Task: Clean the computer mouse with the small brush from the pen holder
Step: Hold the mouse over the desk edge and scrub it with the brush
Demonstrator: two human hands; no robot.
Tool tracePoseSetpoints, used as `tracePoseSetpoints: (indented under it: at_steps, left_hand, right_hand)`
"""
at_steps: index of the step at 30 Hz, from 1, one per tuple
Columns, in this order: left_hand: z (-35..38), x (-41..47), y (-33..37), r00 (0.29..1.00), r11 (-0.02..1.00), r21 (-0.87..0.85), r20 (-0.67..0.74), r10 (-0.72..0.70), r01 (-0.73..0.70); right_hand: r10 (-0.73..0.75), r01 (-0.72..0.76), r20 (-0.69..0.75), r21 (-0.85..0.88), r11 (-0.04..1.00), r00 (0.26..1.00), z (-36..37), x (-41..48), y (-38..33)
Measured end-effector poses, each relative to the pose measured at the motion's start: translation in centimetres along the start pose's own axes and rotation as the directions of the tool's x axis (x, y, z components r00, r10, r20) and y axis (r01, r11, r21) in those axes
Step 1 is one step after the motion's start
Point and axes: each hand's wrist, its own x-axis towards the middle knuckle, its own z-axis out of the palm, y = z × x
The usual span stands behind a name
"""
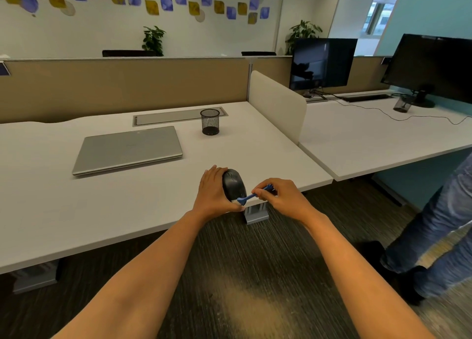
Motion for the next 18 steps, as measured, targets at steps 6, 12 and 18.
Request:
tracePoseSetpoints:
  at_steps: [6,12,18]
  left_hand:
    - [-0.4,-0.4,-0.5,1.0,1.0,0.005,0.009,-0.003,0.003]
    - [-0.8,-0.5,-0.4,1.0,1.0,0.024,0.0,0.019,-0.019]
    - [-0.2,-0.6,0.2,0.999,0.999,0.002,0.01,0.036,-0.036]
  right_hand:
    - [-0.005,0.016,0.058,-0.19,0.982,0.998,-1.1,0.1,0.3]
    - [-0.063,0.065,-0.238,-0.001,0.998,0.969,-2.0,0.6,-0.6]
    - [-0.139,0.113,-0.175,-0.148,0.982,0.975,0.1,1.1,-1.9]
